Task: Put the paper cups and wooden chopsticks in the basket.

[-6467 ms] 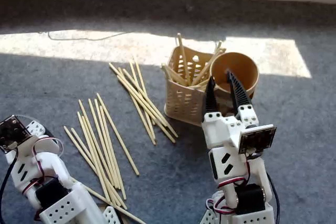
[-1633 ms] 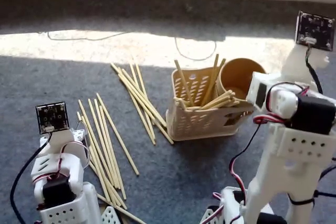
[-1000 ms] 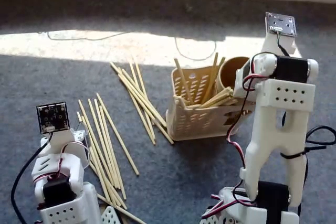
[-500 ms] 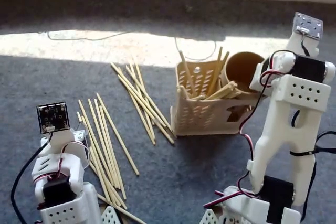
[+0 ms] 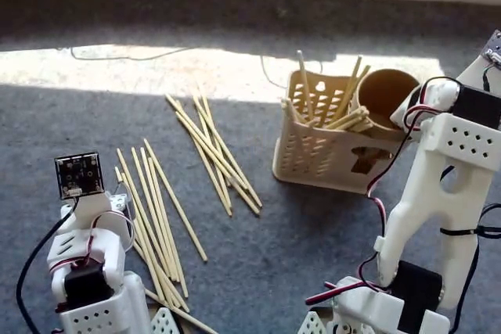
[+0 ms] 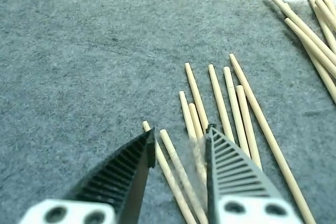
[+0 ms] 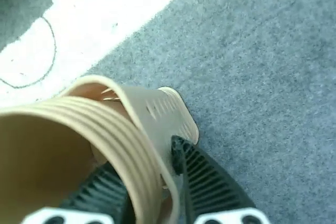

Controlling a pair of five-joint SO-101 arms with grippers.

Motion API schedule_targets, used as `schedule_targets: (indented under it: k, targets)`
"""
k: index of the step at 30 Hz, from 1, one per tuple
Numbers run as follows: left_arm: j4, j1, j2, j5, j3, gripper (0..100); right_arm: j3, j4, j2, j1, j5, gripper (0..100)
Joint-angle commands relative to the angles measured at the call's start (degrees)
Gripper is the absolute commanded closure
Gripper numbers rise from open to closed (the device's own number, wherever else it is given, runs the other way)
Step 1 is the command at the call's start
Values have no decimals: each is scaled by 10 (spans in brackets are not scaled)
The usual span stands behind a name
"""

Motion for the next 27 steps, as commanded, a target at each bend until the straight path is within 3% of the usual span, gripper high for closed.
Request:
schedule_targets:
  k: [1, 4, 16, 23, 27]
  targets:
    - [-4, 9, -4, -4, -2, 836, -8, -7, -10, -6, -11, 842]
    - [-4, 9, -4, -4, -2, 836, -23, 7, -10, -9, -9, 789]
    - [-4, 9, -4, -4, -2, 836, -238, 109, -10, -71, -8, 789]
    - [-4, 9, -4, -4, -1, 836, -279, 112, -44, -74, -7, 789]
    - [-4, 9, -4, -4, -1, 836, -279, 112, -134, -76, 50, 868]
